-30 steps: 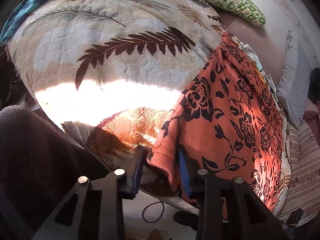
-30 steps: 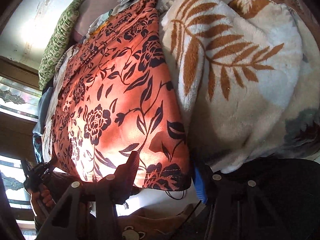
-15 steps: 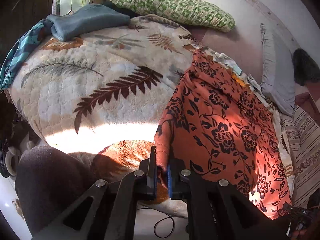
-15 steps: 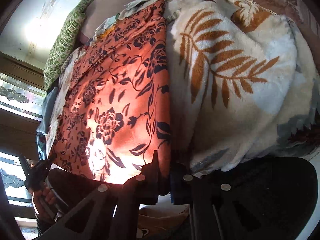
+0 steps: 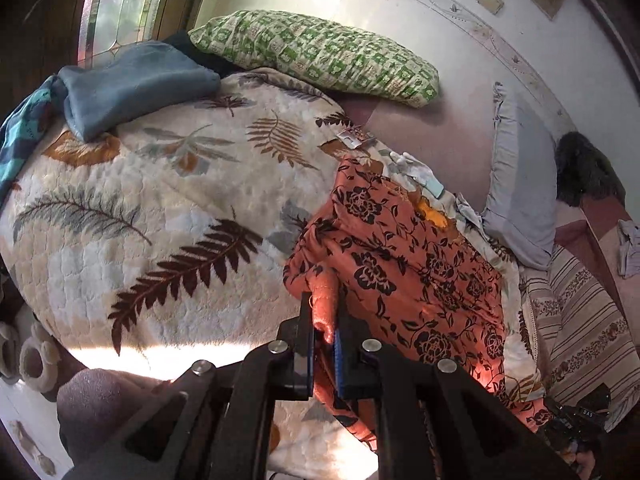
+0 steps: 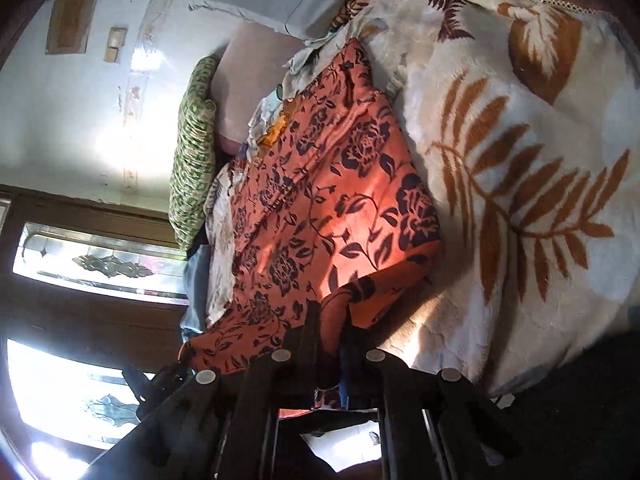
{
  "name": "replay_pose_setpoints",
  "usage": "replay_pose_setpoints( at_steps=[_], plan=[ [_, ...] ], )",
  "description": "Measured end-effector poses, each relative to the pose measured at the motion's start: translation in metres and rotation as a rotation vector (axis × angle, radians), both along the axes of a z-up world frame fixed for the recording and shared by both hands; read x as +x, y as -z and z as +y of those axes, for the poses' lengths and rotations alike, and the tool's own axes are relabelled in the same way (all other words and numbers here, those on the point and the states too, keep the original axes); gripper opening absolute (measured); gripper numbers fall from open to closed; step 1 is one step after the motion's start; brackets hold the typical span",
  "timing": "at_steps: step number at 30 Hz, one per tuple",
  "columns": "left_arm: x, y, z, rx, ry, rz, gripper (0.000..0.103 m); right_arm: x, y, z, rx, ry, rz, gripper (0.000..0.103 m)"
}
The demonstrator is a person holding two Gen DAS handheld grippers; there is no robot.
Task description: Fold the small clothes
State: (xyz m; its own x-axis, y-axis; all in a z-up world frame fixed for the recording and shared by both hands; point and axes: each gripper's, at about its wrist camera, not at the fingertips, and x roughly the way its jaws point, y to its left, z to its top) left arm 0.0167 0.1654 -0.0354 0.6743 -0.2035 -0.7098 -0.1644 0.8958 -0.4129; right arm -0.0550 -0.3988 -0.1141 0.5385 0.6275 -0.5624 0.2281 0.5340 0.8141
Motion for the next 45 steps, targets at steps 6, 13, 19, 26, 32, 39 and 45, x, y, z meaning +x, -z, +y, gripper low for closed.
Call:
replay_pose_setpoints(
  at_steps=[6,13,19,26,32,39,45],
  plan=[
    [0.132,-0.027,-0.009,0.005,0.026,-0.044,0.007,0.101,-0.044,-0.023,0.049,0.011,-0.135,0.008],
    [0.335,0.058,-0.033,0.089,0.047,0.148,0.03,0.285,-0.007,-0.067,0.009,0.176,-0.062,0.012],
    [0.343,0.09,-0.007,0.099,-0.076,0.183,0.054,0.32,0.065,-0.076,-0.076,0.257,0.058,0.084],
    [0.259,0.035,-0.008,0.156,0.029,0.008,0.064,0.252,0.011,-0.076,-0.226,0.241,-0.039,0.084],
    [0.21,0.052,-0.067,0.157,0.255,-0.034,0.074,0.229,-0.015,-0.005,-0.088,-0.045,-0.17,0.084],
    [0.218,0.099,-0.093,0.403,0.281,0.149,0.083,0.246,0.056,0.03,-0.246,-0.073,0.04,0.083],
    [0.232,0.059,-0.05,0.227,0.22,0.006,0.083,0.238,0.0,0.0,-0.365,-0.051,-0.085,0.083]
  ],
)
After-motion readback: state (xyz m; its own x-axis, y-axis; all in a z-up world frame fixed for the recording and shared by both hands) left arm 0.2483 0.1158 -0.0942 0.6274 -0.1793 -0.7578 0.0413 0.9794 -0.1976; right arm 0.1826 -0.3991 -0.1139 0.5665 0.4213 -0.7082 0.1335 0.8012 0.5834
